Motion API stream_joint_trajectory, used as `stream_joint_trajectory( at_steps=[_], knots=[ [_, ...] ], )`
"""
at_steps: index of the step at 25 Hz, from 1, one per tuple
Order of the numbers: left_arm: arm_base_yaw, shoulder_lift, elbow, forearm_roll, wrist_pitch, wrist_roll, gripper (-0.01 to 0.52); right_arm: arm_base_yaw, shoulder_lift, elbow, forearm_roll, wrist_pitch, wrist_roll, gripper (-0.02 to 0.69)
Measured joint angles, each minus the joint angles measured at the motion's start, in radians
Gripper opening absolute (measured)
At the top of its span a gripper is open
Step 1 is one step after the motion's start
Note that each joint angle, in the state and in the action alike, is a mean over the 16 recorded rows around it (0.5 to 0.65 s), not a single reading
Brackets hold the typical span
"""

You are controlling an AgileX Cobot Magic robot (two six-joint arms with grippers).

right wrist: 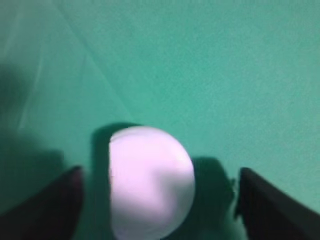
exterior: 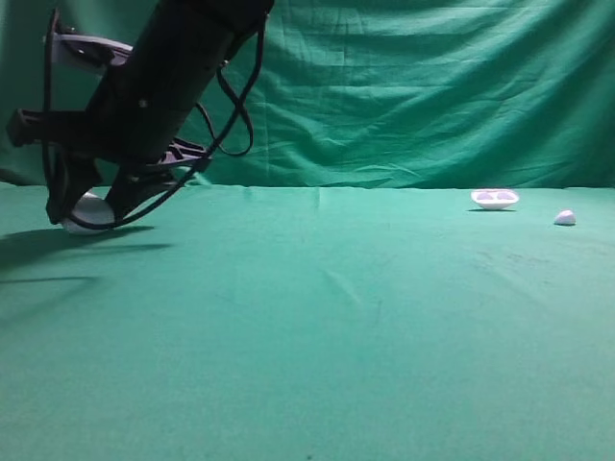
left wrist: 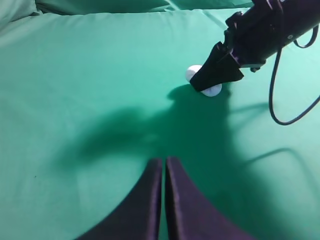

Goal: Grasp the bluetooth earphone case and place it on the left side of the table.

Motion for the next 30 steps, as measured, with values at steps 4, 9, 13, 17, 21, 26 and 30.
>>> stream_joint_trajectory(
  at_steps=[4,9,13,17,21,26,30],
  knots=[
    [0.000,0.000,0.000,0.000,0.000,0.000,0.000,0.000,-0.095,-0.001,-0.056,0.105,0.010,0.467],
    [0.000,0.000,0.000,0.000,0.000,0.000,0.000,0.000,-0.231,-0.001,-0.143,0.277,0.062,0.278],
    [0.000,0.000,0.000,0.000,0.000,0.000,0.000,-0.001,-0.339,0.016,-0.206,0.401,0.131,0.121],
    [0.000,0.000,0.000,0.000,0.000,0.000,0.000,-0.001,-0.454,0.075,-0.274,0.484,0.221,0.021],
    [0.000,0.000,0.000,0.000,0.000,0.000,0.000,-0.002,-0.589,0.190,-0.350,0.517,0.327,0.000],
    [0.000,0.000,0.000,0.000,0.000,0.000,0.000,-0.004,-0.795,0.400,-0.430,0.521,0.442,0.000],
    [0.000,0.000,0.000,0.000,0.000,0.000,0.000,-0.006,-0.987,0.606,-0.480,0.501,0.524,0.000]
  ],
)
